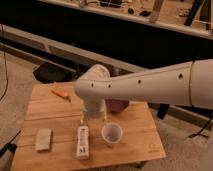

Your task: Place the ceramic cup in the ceramic bowl

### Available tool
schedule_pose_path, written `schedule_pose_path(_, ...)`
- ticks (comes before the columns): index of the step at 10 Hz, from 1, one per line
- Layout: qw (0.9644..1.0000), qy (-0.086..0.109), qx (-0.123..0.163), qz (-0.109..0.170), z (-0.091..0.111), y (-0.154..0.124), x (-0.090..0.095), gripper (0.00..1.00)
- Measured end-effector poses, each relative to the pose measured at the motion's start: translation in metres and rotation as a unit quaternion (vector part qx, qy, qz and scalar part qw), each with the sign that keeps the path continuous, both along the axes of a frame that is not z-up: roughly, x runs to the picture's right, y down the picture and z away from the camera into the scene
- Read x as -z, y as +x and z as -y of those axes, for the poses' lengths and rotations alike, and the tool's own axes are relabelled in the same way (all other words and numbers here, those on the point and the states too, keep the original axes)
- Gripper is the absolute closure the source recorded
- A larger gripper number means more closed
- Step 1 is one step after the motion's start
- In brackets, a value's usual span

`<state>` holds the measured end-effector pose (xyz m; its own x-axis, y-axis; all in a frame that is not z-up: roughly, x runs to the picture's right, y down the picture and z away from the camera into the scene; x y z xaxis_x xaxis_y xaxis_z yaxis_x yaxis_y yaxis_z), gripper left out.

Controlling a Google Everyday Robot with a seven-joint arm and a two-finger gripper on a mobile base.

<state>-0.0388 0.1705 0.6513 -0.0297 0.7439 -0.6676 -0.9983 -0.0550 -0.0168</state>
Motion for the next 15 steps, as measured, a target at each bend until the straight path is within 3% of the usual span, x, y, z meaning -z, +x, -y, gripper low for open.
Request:
schedule_pose_path(3, 0.9999, -0.013, -0.004, -0.004, -0.019, 0.009, -0.004, 0.35)
schedule_pose_path(7, 0.9985, -0.051, 0.019, 0.0, -0.039, 0.008, -0.037, 0.35)
schedule_pose_path(10, 0.9974, -0.067, 0.024, -0.002, -0.04, 0.01, -0.061, 0.35)
schedule_pose_path(13, 0.9979, -0.06, 0.005, 0.027, -0.031, 0.003, -0.073, 0.35)
schedule_pose_path(15, 0.9977, -0.054, -0.003, 0.041, -0.027, 0.003, -0.074, 0.46)
